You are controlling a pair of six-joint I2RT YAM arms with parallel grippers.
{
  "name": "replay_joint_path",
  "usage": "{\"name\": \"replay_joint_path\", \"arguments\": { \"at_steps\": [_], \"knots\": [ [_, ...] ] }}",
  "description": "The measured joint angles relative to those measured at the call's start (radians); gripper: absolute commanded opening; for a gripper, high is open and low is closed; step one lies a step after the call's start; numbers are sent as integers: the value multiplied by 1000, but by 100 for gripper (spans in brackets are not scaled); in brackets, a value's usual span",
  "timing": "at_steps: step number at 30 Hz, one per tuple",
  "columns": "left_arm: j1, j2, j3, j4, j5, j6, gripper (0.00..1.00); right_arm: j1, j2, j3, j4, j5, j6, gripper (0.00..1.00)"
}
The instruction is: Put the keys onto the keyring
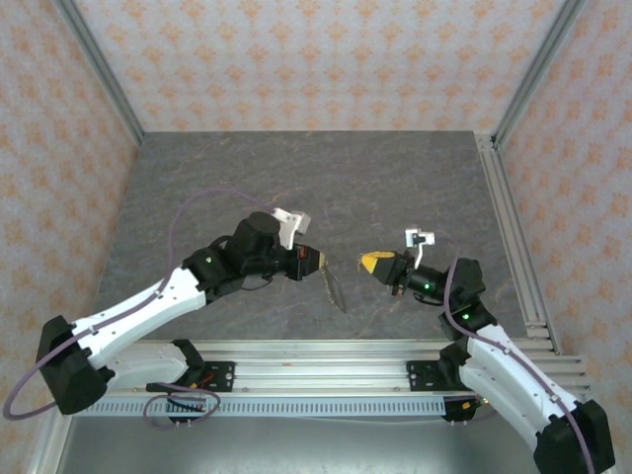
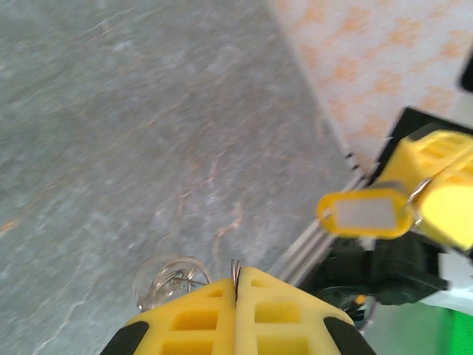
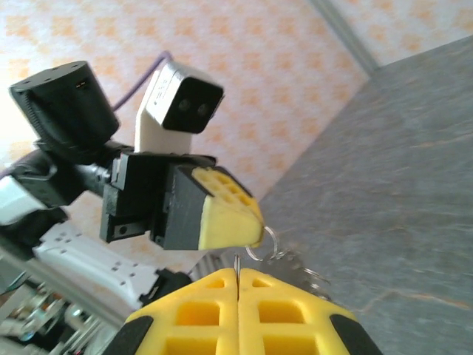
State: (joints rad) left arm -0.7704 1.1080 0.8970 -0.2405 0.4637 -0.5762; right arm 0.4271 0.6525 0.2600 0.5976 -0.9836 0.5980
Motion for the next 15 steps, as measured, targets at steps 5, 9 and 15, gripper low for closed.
{"name": "replay_joint_path", "arguments": {
  "at_steps": [5, 9, 15],
  "knots": [
    [0, -37, -21, 132, 58, -5, 0, 34, 18, 55, 22, -27, -7, 0],
    [0, -48, -32, 214, 95, -13, 0, 44, 18, 82, 6, -31, -39, 0],
    [0, -64, -41, 285, 144, -26, 0, 58, 31, 92, -19, -35, -69, 0]
  ]
}}
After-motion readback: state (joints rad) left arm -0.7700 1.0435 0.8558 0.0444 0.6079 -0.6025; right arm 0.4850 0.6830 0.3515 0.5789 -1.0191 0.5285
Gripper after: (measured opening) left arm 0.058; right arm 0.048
